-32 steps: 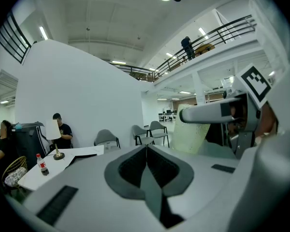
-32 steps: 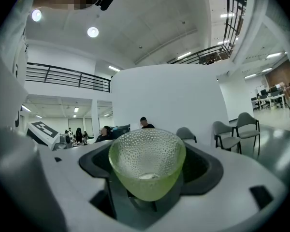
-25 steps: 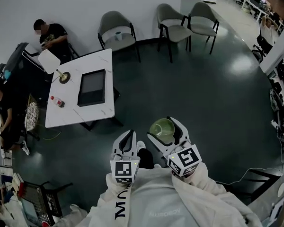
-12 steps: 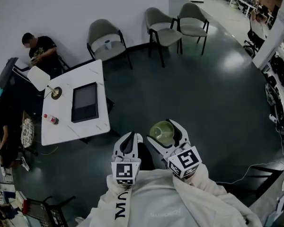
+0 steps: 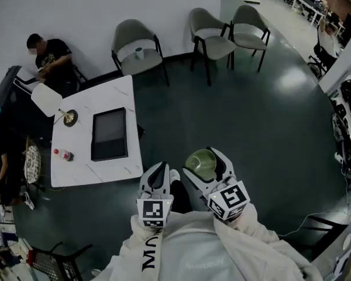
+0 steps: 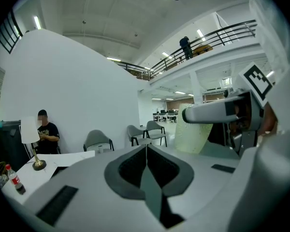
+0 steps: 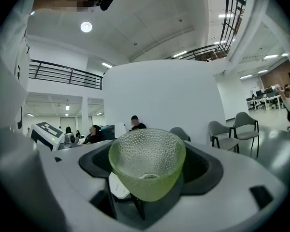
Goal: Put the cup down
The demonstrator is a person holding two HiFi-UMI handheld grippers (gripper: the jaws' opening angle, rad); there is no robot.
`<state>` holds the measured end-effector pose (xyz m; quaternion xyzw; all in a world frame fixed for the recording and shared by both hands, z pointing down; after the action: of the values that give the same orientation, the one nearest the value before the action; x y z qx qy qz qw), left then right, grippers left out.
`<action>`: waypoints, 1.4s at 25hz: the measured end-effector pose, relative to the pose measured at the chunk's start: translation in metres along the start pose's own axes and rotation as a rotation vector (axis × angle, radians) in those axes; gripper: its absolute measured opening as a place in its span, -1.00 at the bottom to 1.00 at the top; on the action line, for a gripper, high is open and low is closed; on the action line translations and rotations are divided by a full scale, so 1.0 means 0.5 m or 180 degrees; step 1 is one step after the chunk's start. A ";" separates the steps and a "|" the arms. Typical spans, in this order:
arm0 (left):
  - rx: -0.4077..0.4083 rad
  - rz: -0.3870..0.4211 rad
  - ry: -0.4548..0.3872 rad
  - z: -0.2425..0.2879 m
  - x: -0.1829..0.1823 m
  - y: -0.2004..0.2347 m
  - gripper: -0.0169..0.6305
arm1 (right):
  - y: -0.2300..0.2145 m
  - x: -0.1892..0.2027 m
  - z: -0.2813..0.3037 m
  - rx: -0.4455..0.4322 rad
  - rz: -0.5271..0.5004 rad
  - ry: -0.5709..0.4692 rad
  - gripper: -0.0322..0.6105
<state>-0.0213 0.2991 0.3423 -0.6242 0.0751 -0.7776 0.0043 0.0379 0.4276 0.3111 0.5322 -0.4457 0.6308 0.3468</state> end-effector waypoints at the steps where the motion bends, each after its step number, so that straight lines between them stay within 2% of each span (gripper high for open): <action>1: -0.0020 -0.0015 0.0015 0.013 0.002 0.015 -0.90 | -0.006 0.001 0.020 -0.0017 0.0010 0.0018 0.34; 15: -0.0223 -0.0209 0.0283 0.229 0.012 0.254 -0.90 | -0.099 -0.007 0.348 -0.0236 0.0090 0.0345 0.34; 21: -0.0345 -0.0306 0.0259 0.319 -0.006 0.354 -0.90 | -0.146 -0.010 0.481 -0.0309 0.0122 0.0448 0.34; 28: -0.0569 -0.0424 0.0338 0.358 0.012 0.472 -0.90 | -0.135 -0.024 0.619 -0.0560 0.0043 0.0528 0.34; 35: -0.0726 -0.0491 0.0345 0.354 0.021 0.532 -0.90 | -0.098 -0.036 0.699 -0.0821 -0.0061 0.0597 0.34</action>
<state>0.1250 0.0153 0.3568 -0.5816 0.1150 -0.7947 -0.1304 0.2126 0.1207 0.3154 0.4262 -0.4835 0.6120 0.4583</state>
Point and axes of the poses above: the fingertips, and each gripper's own axes: z forward along the fingers, y to its left, x out of its underside, the point moved 4 cm from there along -z, backward along the fingers, and after that the axes turned 10 degrees about -x, right-handed, at the moved point
